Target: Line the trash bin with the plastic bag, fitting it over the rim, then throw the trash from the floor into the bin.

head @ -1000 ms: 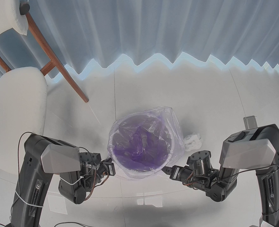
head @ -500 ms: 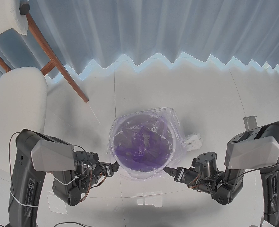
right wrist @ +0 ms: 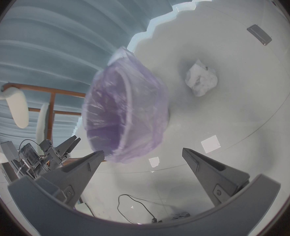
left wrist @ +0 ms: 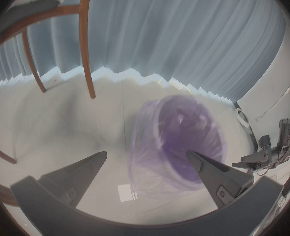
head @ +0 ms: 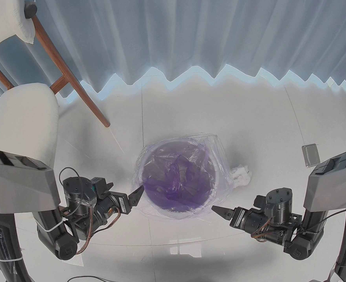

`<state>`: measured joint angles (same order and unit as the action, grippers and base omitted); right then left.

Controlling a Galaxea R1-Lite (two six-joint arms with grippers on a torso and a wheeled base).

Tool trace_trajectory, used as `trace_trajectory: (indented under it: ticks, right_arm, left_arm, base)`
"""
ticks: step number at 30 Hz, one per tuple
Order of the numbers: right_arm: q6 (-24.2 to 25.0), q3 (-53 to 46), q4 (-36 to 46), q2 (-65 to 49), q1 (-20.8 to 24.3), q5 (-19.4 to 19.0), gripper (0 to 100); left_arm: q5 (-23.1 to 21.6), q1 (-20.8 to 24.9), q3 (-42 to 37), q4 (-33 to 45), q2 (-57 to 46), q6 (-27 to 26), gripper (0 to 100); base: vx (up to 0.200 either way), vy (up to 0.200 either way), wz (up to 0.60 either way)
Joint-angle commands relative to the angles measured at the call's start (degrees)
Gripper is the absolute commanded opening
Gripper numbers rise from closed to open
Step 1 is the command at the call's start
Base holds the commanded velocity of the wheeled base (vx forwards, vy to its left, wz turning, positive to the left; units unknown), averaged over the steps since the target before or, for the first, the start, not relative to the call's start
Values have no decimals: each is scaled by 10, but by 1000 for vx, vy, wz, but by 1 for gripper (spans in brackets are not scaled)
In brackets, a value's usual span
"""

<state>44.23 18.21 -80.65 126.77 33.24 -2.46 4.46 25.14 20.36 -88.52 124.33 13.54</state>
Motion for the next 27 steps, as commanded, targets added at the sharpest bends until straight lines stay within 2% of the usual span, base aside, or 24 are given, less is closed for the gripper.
trace_trajectory:
  ticks: [1, 4, 7, 12, 13, 14, 16, 19, 23, 26, 27]
  right_arm:
    - [9, -35, -9, -105, -2, -4, 100]
    - [8, -30, -3, -134, -13, -4, 100]
    - [-5, 4, 8, -151, -35, -4, 100]
    - [-62, 74, 42, -150, -100, -3, 100]
    - [-62, 74, 42, -150, -100, -3, 100]
    - [-67, 110, 71, -150, -118, -4, 100]
    - [-68, 146, 103, -147, -126, -5, 100]
    - [-70, 201, 145, -140, -129, -8, 100]
    - [-102, 252, 170, -106, -129, -22, 100]
    - [-135, 279, 165, -64, -130, -22, 100]
    - [-135, 279, 165, -64, -130, -22, 100]
  left_arm:
    - [2, 24, -8, 0, -123, -1, 100]
    - [-1, 30, 9, 4, -159, -4, 100]
    - [-13, 38, 57, 41, -223, -6, 100]
    - [-53, 53, 121, 82, -312, 3, 100]
    - [-53, 53, 121, 82, -312, 3, 100]
    - [-77, 59, 162, 98, -343, 44, 100]
    - [-98, 62, 203, 99, -364, 94, 100]
    - [-116, 62, 233, 102, -399, 155, 100]
    - [-153, 62, 209, 155, -442, 223, 100]
    - [-183, 67, 184, 220, -475, 235, 100]
    - [-183, 67, 184, 220, -475, 235, 100]
  base:
    - [0, 0, 0]
    - [0, 0, 0]
    - [0, 0, 0]
    - [0, 0, 0]
    - [0, 0, 0]
    - [0, 0, 0]
    - [0, 0, 0]
    - [0, 0, 0]
    - [0, 0, 0]
    - [0, 0, 0]
    - [0, 0, 0]
